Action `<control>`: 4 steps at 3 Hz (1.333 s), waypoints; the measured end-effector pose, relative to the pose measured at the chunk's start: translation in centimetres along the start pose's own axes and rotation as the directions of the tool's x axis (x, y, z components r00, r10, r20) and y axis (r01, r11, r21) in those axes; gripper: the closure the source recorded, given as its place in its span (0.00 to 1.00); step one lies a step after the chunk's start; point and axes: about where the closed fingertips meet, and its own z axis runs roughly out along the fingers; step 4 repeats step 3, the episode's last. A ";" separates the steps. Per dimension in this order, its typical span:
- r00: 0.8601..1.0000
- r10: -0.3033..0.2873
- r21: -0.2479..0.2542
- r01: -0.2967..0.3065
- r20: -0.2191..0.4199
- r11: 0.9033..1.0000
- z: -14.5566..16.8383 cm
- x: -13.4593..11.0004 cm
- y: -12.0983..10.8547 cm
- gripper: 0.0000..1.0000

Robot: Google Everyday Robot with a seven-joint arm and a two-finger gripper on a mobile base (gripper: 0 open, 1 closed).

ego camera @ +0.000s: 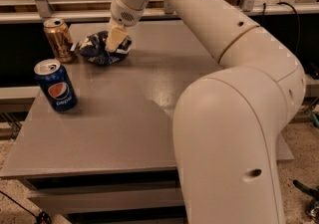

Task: Move blue chip bag near orange can

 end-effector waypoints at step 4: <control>0.998 -0.028 0.025 0.029 -0.049 0.999 -4.1 0.6 -0.6 0.00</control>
Offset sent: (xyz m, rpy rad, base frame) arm 0.0022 -0.0318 0.0422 -0.0652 -0.0534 -0.0140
